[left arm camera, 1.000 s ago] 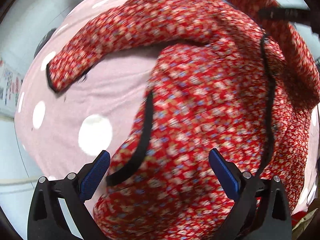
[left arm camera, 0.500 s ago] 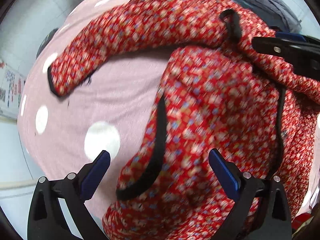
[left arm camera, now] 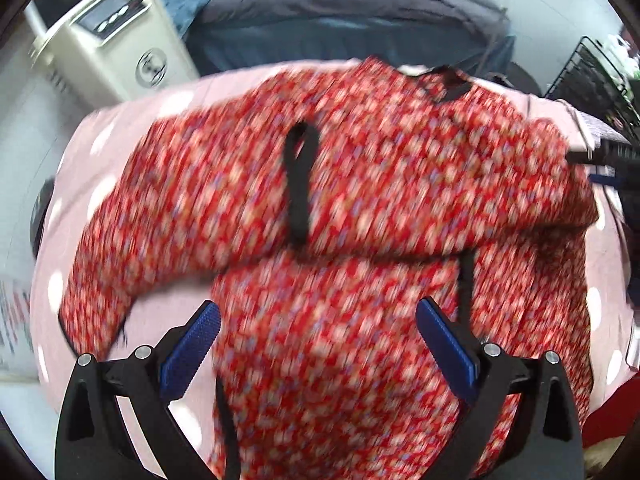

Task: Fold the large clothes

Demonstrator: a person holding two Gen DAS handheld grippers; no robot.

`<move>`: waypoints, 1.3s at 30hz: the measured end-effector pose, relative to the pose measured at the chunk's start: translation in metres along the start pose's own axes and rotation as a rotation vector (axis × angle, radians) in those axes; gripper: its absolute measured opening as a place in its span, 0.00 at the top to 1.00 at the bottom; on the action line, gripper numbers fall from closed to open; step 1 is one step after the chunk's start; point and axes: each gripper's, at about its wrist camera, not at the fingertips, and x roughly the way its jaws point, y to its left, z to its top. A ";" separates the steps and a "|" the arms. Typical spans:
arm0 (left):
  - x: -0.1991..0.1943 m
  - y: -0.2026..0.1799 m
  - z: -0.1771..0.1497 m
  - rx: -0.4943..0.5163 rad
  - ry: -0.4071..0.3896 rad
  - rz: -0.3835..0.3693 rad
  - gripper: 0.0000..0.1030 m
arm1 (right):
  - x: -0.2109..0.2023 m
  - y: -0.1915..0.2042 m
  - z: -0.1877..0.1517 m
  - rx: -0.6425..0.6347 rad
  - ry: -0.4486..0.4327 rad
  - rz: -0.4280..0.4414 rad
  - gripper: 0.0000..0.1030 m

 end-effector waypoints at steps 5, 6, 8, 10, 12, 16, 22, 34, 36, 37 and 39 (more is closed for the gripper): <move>0.009 -0.022 0.056 0.014 -0.052 -0.043 0.11 | -0.002 0.006 0.004 -0.068 -0.018 0.020 0.23; 0.015 -0.024 0.065 0.017 -0.052 -0.054 0.11 | 0.000 0.016 0.003 -0.112 -0.020 0.019 0.23; 0.030 -0.037 0.079 0.033 -0.027 -0.062 0.11 | 0.009 0.035 0.000 -0.199 -0.022 -0.017 0.23; 0.052 -0.047 0.085 0.056 0.020 -0.055 0.09 | 0.026 0.052 -0.006 -0.296 -0.005 -0.090 0.14; 0.078 -0.052 0.083 0.066 0.088 -0.019 0.08 | 0.055 0.055 -0.013 -0.360 0.083 -0.156 0.10; 0.120 -0.059 0.072 0.123 0.128 0.015 0.05 | 0.105 0.052 -0.028 -0.441 0.144 -0.245 0.05; 0.136 -0.050 0.081 0.056 0.148 -0.054 0.04 | 0.109 0.053 -0.023 -0.406 0.164 -0.241 0.04; 0.151 -0.055 0.088 0.044 0.148 -0.050 0.04 | 0.114 0.046 -0.013 -0.364 0.144 -0.226 0.04; 0.148 -0.054 0.080 0.048 0.133 -0.053 0.04 | 0.110 0.047 -0.018 -0.373 0.117 -0.225 0.04; 0.142 -0.054 0.076 0.057 0.118 -0.052 0.04 | 0.107 0.046 -0.018 -0.374 0.107 -0.223 0.04; 0.129 -0.053 0.070 0.072 0.095 -0.047 0.05 | 0.103 0.047 -0.020 -0.373 0.109 -0.232 0.04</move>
